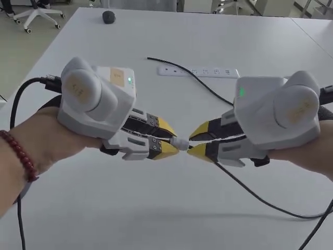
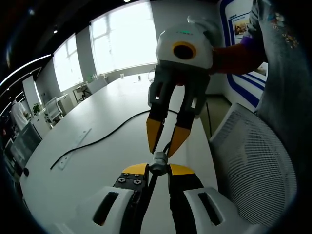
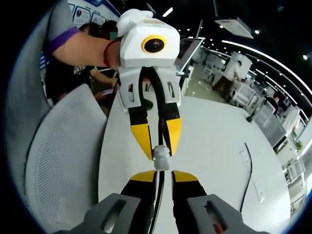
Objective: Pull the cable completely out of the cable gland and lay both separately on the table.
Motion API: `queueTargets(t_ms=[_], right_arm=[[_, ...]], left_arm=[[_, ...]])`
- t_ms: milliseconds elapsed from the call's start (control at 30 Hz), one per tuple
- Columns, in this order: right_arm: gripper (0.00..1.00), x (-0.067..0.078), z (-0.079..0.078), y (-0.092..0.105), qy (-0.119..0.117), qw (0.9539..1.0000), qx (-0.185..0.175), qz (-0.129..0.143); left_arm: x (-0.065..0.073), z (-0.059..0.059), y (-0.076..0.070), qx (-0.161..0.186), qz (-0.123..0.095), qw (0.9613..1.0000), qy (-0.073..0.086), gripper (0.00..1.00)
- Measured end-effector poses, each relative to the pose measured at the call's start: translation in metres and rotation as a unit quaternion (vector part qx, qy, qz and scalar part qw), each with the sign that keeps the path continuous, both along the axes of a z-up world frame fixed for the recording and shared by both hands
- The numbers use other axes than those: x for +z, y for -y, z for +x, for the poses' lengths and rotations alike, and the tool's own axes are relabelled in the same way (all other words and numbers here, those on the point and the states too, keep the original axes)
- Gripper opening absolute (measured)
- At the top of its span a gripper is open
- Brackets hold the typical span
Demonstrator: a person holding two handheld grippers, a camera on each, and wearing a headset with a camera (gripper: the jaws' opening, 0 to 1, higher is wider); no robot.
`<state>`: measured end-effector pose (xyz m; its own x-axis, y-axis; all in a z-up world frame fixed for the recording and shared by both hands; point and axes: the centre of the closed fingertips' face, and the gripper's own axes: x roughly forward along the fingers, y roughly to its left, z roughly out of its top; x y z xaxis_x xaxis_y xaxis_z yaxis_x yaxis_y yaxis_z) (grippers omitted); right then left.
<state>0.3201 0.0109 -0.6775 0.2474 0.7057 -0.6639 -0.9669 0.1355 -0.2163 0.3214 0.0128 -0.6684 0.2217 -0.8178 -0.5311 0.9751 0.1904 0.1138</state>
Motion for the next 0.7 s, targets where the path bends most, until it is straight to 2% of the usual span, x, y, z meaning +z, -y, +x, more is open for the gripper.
queueTargets(t_ms=[300,700], right_arm=[[0.00,-0.0047,-0.0021,-0.0009,0.000,0.9999,0.011,-0.009],[0.00,-0.0092,-0.0013,0.0084,0.000,0.9998,0.008,-0.020]], left_arm=[[-0.0004,-0.0012,-0.0008,-0.001,0.001,1.0000,0.001,0.16],[-0.0008,-0.0011,-0.0028,0.000,0.003,1.0000,0.001,0.16]])
